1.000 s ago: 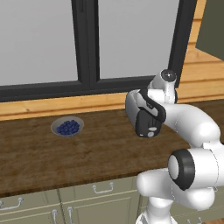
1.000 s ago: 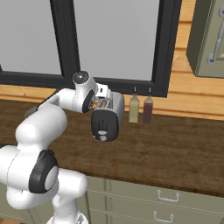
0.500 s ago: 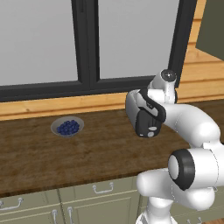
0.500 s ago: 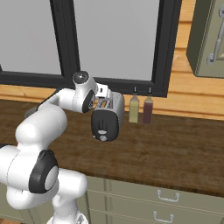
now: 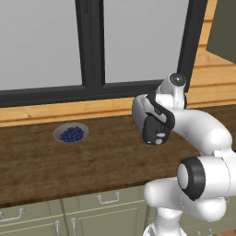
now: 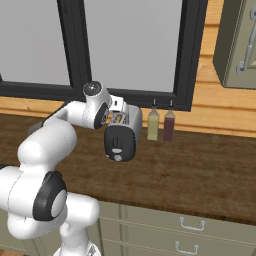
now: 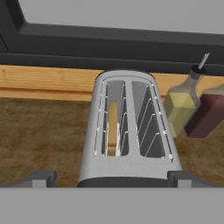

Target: Start the toaster. Once the lever pops up, take the bread to the plate on the dining counter.

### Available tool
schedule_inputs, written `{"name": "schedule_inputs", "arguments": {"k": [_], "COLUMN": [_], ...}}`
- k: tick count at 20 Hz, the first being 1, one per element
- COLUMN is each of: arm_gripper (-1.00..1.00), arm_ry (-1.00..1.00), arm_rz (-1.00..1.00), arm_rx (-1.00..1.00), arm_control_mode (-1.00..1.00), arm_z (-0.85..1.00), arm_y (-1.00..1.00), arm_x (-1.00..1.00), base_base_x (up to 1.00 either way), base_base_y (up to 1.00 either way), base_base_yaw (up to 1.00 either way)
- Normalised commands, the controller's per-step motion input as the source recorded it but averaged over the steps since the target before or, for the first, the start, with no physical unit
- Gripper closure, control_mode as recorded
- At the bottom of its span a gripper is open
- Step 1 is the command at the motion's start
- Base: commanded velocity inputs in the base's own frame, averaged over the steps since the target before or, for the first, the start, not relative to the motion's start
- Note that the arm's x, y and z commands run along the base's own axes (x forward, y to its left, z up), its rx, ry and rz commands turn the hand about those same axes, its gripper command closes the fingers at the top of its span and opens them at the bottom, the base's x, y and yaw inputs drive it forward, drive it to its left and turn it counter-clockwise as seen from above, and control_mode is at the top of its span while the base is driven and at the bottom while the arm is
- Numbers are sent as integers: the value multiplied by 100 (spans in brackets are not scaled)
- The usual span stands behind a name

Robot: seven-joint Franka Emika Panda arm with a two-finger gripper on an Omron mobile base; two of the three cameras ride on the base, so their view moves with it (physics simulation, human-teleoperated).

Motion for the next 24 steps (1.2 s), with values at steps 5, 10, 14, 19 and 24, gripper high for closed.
{"name": "schedule_inputs", "arguments": {"k": [5, 10, 14, 19, 24], "arm_gripper": [-100, -100, -100, -100, -100], "arm_ry": [0, 0, 0, 0, 0], "arm_rz": [0, 0, 0, 0, 0], "arm_rx": [0, 0, 0, 0, 0], "arm_control_mode": [-100, -100, -100, -100, -100], "arm_z": [0, 0, 0, 0, 0], "arm_y": [0, 0, 0, 0, 0], "arm_x": [0, 0, 0, 0, 0], "base_base_x": [0, 0, 0, 0, 0], "base_base_y": [0, 0, 0, 0, 0], "base_base_yaw": [0, 0, 0, 0, 0]}}
